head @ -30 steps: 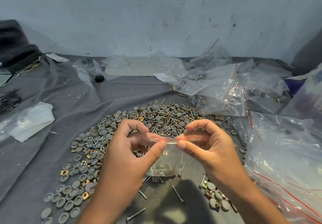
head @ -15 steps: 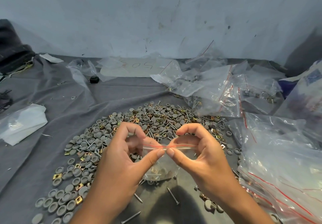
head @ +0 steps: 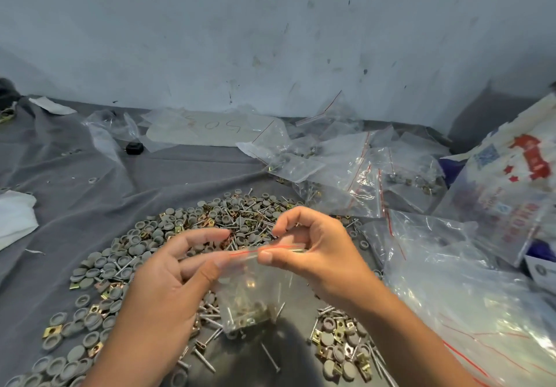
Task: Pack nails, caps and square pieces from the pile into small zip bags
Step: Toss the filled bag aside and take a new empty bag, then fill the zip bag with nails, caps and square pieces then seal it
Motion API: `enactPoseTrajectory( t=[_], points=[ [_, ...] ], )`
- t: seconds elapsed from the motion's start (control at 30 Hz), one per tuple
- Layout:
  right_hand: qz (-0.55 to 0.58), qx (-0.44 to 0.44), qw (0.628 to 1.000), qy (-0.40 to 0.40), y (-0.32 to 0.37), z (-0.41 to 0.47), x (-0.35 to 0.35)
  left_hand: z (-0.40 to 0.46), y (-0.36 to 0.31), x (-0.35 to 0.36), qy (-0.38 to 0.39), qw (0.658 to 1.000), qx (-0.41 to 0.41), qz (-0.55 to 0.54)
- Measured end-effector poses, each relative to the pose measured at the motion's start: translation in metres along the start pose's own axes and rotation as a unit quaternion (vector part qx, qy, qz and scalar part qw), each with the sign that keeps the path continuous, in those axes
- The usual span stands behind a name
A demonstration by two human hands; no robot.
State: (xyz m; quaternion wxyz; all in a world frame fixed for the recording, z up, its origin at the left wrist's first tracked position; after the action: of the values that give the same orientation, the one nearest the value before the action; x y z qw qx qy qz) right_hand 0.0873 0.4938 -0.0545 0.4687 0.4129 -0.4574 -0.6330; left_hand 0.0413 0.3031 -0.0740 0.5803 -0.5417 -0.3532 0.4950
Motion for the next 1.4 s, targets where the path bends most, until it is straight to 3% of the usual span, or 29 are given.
enactPoseTrajectory(
  t=[0.07, 0.13, 0.2, 0.33, 0.43, 0.57, 0.73, 0.77, 0.83, 0.9, 1.1, 1.2, 1.27, 1.3, 1.37, 1.4],
  points=[
    [-0.074, -0.006, 0.996, 0.053, 0.010, 0.025, 0.005, 0.003, 0.003, -0.004, -0.058, 0.998, 0.004, -0.010],
    [-0.138, -0.027, 0.989, 0.052, 0.021, 0.058, 0.007, 0.005, 0.004, -0.008, -0.104, 0.993, 0.003, -0.054],
    [-0.137, -0.029, 0.990, -0.013, 0.032, 0.097, -0.004, 0.008, 0.006, -0.010, -0.116, 0.990, -0.008, -0.081],
    [-0.073, 0.025, 0.970, -0.232, 0.053, 0.160, -0.062, 0.009, 0.010, -0.016, -0.126, 0.990, 0.003, -0.062],
    [-0.055, 0.111, 0.948, -0.294, 0.035, 0.163, -0.107, 0.011, 0.013, -0.017, -0.133, 0.990, 0.014, -0.046],
    [-0.130, 0.223, 0.930, -0.262, -0.013, 0.109, -0.143, 0.012, 0.017, -0.015, -0.135, 0.990, 0.018, -0.037],
    [-0.281, 0.199, 0.912, -0.224, -0.033, -0.005, -0.170, 0.010, 0.020, -0.014, -0.115, 0.993, 0.015, -0.015],
    [-0.358, 0.195, 0.890, -0.203, -0.037, -0.033, -0.178, 0.009, 0.020, -0.014, -0.111, 0.994, 0.017, -0.012],
    [-0.537, 0.207, 0.809, -0.124, -0.046, -0.088, -0.185, 0.009, 0.019, -0.012, -0.112, 0.993, 0.019, -0.014],
    [-0.619, 0.213, 0.751, -0.089, -0.058, -0.127, -0.185, 0.009, 0.019, -0.009, -0.116, 0.993, 0.022, -0.022],
    [-0.507, 0.095, 0.809, -0.281, -0.052, -0.137, -0.187, 0.002, 0.020, -0.001, -0.098, 0.995, 0.023, -0.006],
    [-0.454, 0.037, 0.823, -0.339, -0.034, -0.128, -0.183, -0.001, 0.017, 0.005, -0.078, 0.997, 0.024, 0.001],
    [-0.474, 0.043, 0.827, -0.300, -0.028, -0.123, -0.181, -0.003, 0.016, 0.010, -0.066, 0.997, 0.026, 0.001],
    [-0.508, 0.094, 0.821, -0.243, -0.030, -0.124, -0.179, -0.005, 0.015, 0.013, -0.059, 0.998, 0.029, 0.004],
    [-0.610, 0.168, 0.765, -0.121, -0.043, -0.129, -0.173, -0.008, 0.012, 0.018, -0.052, 0.998, 0.036, 0.010],
    [-0.637, 0.150, 0.749, -0.106, -0.047, -0.131, -0.169, -0.010, 0.011, 0.020, -0.051, 0.998, 0.040, 0.013]
  ],
)
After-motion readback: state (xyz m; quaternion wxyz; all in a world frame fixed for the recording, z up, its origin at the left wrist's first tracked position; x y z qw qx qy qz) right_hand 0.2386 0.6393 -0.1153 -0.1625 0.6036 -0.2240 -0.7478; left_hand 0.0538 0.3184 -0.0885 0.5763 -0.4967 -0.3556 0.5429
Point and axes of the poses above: each hand's wrist, its own z-axis towards the middle knuckle, its own x-axis out of the palm, y = z × x, the point moved 2 cm from there along z, towards the middle knuckle, and after that the axes turned 6 degrees about -y, right-handed, at the moved point
